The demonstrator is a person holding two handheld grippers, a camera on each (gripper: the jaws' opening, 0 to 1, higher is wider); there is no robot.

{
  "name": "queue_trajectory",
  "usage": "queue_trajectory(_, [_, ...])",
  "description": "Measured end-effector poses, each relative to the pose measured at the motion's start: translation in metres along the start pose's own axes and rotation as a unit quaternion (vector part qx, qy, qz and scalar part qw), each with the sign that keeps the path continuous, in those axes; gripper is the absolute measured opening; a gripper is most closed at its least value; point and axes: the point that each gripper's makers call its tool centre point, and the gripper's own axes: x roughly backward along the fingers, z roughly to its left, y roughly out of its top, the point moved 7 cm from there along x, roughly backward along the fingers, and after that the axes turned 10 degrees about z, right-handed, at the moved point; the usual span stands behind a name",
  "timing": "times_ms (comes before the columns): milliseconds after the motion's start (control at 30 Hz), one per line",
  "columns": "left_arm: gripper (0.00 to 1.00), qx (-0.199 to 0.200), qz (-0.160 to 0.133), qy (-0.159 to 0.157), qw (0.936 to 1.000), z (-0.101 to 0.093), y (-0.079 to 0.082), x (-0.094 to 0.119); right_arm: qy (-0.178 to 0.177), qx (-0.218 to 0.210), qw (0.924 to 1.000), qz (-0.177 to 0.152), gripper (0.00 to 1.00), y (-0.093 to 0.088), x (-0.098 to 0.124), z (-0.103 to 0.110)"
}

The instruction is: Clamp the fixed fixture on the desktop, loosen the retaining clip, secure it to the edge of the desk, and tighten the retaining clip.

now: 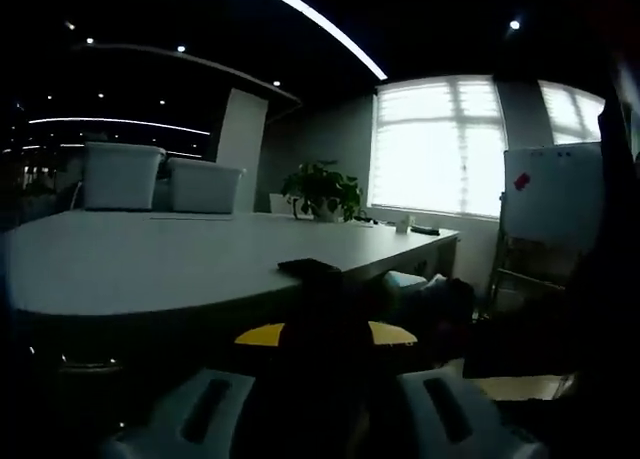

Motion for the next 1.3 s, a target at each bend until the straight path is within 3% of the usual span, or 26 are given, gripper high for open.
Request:
queue_trajectory(133, [0.36,0.001,0.008,0.012,0.9999,0.007,-0.002,0.009,-0.001,-0.001,1.0000,0.000,0.28,0.001,0.000,0.002])
queue_trajectory(300, [0.36,-0.002,0.014,0.027,0.9995,0.014,-0.003,0.026,-0.002,0.001,1.0000,0.002,0.29,0.002,0.002,0.005])
queue_trajectory(533, [0.45,0.005,0.031,0.069,0.9971,0.032,-0.008,0.052,-0.003,0.007,1.0000,0.003,0.30,0.004,0.005,0.007])
queue_trajectory(900, [0.46,0.018,0.046,0.124,0.9911,0.061,-0.014,0.104,-0.009,-0.006,0.9999,0.001,0.34,0.010,0.009,0.006])
queue_trajectory(1167, [0.47,0.026,0.052,0.146,0.9876,0.069,-0.019,0.117,-0.015,-0.011,0.9998,0.005,0.41,0.010,0.012,0.007])
queue_trajectory(1300, [0.50,0.025,0.052,0.148,0.9873,0.071,-0.018,0.121,-0.018,-0.016,0.9994,0.024,0.43,0.003,0.020,0.013])
